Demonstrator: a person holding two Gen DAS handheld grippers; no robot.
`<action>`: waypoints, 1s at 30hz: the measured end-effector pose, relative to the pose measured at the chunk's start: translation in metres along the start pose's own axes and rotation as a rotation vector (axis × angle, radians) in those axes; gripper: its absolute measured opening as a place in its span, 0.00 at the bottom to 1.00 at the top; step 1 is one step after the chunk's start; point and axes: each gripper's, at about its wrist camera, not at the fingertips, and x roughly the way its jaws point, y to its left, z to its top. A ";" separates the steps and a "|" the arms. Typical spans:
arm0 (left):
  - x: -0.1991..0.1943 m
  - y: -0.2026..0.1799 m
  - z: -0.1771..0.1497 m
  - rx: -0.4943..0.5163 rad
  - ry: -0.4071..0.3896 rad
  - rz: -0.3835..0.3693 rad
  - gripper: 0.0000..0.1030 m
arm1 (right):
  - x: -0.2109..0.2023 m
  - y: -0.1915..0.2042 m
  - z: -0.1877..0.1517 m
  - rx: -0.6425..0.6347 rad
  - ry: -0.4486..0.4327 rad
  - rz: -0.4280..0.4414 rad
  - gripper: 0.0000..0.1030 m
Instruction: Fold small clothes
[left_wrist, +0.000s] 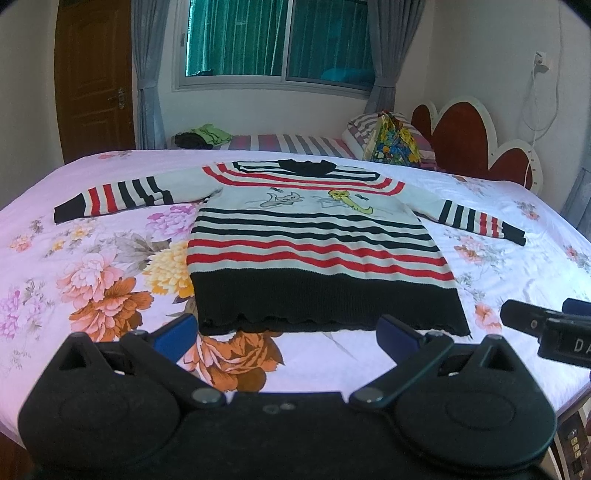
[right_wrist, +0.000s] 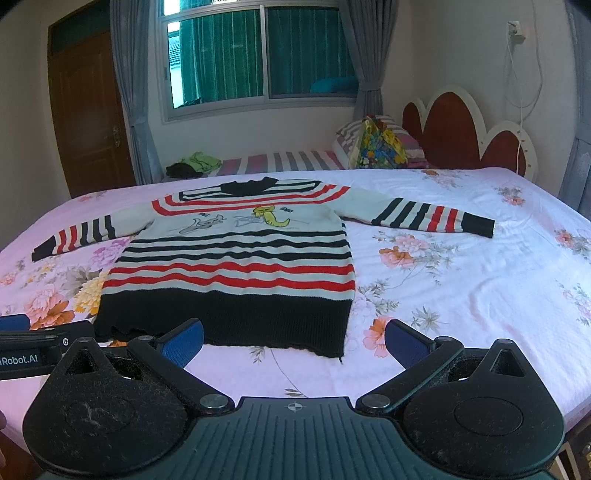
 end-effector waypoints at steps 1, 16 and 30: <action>0.000 0.000 0.000 0.001 0.001 0.000 0.99 | 0.000 0.000 0.000 0.000 0.000 0.000 1.00; -0.002 0.002 0.002 -0.002 0.001 0.008 0.99 | -0.001 0.001 -0.001 -0.002 0.007 0.003 1.00; 0.002 0.006 0.003 -0.037 0.008 0.018 0.99 | 0.002 -0.006 0.002 0.028 -0.014 0.023 1.00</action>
